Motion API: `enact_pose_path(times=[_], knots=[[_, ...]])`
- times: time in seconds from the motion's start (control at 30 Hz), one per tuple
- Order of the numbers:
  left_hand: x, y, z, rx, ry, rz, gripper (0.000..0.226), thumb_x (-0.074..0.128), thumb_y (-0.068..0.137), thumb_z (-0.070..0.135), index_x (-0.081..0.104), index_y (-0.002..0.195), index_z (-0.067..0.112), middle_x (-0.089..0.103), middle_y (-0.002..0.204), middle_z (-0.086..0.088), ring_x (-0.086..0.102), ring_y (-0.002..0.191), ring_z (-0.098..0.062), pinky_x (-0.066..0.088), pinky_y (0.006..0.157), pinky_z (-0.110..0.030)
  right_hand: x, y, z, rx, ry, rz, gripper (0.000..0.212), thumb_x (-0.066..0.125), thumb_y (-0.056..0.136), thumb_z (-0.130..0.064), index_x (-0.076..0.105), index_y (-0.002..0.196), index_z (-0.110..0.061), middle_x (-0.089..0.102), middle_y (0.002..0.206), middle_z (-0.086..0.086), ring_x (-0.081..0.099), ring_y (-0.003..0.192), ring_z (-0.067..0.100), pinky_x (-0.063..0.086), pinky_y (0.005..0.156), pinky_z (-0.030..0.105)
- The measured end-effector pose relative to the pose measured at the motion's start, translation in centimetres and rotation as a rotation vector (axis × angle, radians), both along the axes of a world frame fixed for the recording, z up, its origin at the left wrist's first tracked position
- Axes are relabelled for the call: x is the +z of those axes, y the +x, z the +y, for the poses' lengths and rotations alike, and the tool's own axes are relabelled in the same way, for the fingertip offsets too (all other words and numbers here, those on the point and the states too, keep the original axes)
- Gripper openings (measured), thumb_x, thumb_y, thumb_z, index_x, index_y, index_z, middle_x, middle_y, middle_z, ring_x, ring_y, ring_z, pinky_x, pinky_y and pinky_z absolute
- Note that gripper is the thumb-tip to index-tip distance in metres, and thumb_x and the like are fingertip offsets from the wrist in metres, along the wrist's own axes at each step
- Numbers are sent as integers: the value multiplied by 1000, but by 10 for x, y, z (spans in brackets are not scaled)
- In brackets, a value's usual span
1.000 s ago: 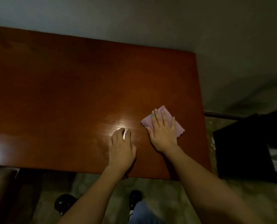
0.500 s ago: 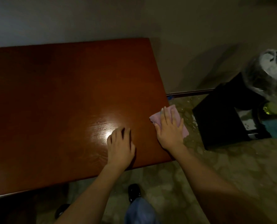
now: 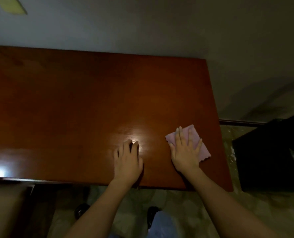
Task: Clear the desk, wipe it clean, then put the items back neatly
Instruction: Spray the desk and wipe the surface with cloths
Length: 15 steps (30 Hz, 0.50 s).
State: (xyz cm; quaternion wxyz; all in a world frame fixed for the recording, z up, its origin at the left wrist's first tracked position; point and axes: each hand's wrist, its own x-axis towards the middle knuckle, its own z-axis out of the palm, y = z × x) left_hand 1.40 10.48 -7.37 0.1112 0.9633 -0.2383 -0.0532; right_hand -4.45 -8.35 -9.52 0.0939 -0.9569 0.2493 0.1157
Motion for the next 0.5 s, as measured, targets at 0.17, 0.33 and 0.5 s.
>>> enact_pose_path(times=[0.17, 0.33, 0.5], knots=[[-6, 25, 51, 129, -12, -4, 48, 70, 76, 21, 60, 122, 9, 58, 119, -15, 54, 113, -31, 44, 92, -46, 4, 59, 55, 168, -2, -23, 65, 1, 96, -52, -5, 152, -19, -10, 159, -5, -10, 147, 25, -12, 110, 60], [-12, 50, 115, 239, -19, -64, 46, 75, 70, 18, 64, 113, 9, 61, 113, -14, 59, 105, -31, 48, 86, -45, 1, 113, 128, 321, 5, -33, 62, 11, 100, -48, -9, 151, -19, -13, 159, -4, -15, 145, 27, -14, 109, 59], [-15, 80, 183, 348, 8, -92, 46, 77, 68, 18, 65, 111, 8, 63, 111, -13, 61, 103, -32, 49, 84, -44, 0, 156, 209, 432, -5, -29, 62, 9, 100, -48, -10, 151, -19, -14, 159, -3, -17, 145, 28, -10, 111, 60]])
